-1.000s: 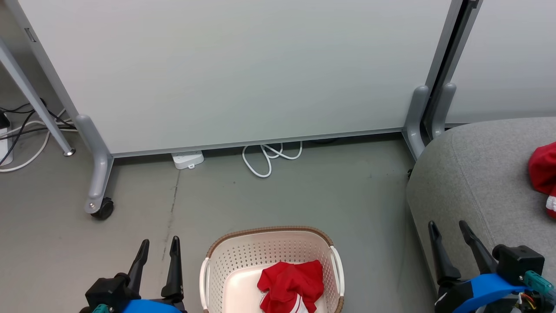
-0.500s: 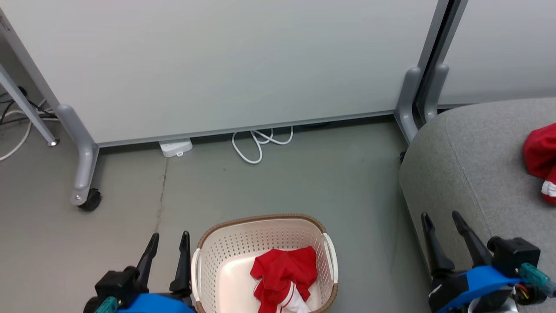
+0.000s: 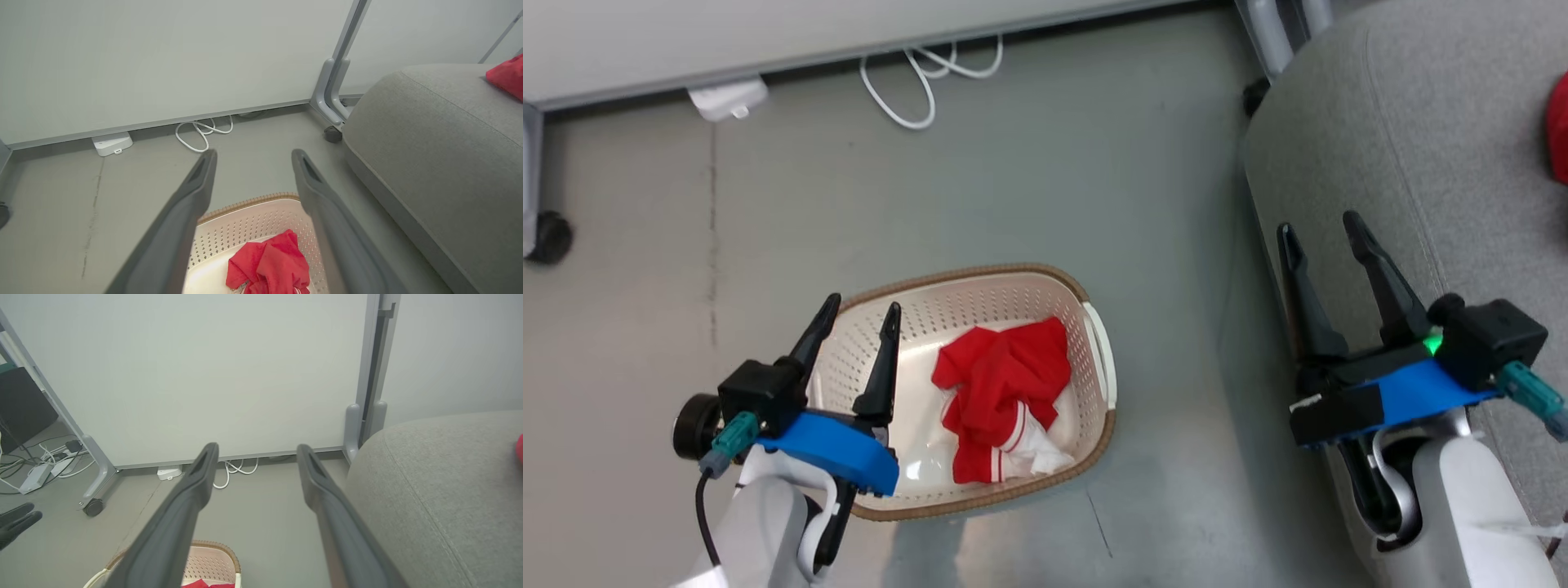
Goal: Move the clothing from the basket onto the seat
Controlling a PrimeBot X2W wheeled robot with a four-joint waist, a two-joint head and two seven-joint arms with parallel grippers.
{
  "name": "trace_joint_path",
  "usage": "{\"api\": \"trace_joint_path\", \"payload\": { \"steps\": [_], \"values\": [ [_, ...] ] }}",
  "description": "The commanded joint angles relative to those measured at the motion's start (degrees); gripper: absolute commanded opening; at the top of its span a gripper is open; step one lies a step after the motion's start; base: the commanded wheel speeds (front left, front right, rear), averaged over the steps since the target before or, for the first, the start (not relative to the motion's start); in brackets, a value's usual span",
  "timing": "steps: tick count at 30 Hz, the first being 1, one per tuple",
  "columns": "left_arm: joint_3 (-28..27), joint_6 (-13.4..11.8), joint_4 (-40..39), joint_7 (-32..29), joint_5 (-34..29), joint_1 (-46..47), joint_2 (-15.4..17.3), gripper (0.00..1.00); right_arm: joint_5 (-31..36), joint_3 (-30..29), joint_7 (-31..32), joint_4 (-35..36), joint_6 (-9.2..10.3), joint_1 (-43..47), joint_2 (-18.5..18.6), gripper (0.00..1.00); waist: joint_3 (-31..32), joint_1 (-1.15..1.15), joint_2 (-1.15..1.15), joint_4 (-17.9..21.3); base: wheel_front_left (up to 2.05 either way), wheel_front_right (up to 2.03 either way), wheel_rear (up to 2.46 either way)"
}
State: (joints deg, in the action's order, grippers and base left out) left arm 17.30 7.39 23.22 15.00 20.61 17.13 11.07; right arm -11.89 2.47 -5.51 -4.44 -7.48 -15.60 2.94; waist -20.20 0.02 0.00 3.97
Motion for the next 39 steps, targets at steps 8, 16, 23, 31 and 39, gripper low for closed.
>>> {"api": "trace_joint_path", "payload": {
  "steps": [8,16,23,31,39],
  "values": [
    [9.03,0.13,10.10,-0.12,2.18,12.79,5.04,1.00,-0.84,2.99,-2.93,0.27,-0.03,-9.18,-0.10,1.00,-19.45,-0.02,0.00,9.34,0.00,0.00,0.00],
    [19.36,0.12,18.53,-4.23,4.69,20.33,8.29,1.00,-3.93,6.46,-6.29,-1.47,-0.03,-13.23,-0.12,1.00,-27.60,-0.02,0.00,13.87,0.00,0.00,0.00],
    [20.38,-1.12,26.60,-5.82,5.27,24.30,8.88,1.00,-7.14,9.73,-8.42,-3.45,-0.03,-14.27,-0.10,1.00,-31.01,-0.02,0.00,15.63,0.00,0.00,0.00],
    [19.79,-2.92,33.58,-8.31,6.18,26.45,8.76,1.00,-8.90,12.16,-9.48,-5.09,-0.03,-16.09,-0.09,1.00,-32.32,-0.02,0.00,16.76,0.00,0.00,0.00],
    [20.40,-2.13,36.51,-9.09,7.09,28.02,7.82,0.00,-9.37,12.62,-9.68,-6.23,-0.03,-16.46,-0.10,1.00,-32.30,-0.02,0.00,16.81,0.00,0.00,0.00]
  ]
}}
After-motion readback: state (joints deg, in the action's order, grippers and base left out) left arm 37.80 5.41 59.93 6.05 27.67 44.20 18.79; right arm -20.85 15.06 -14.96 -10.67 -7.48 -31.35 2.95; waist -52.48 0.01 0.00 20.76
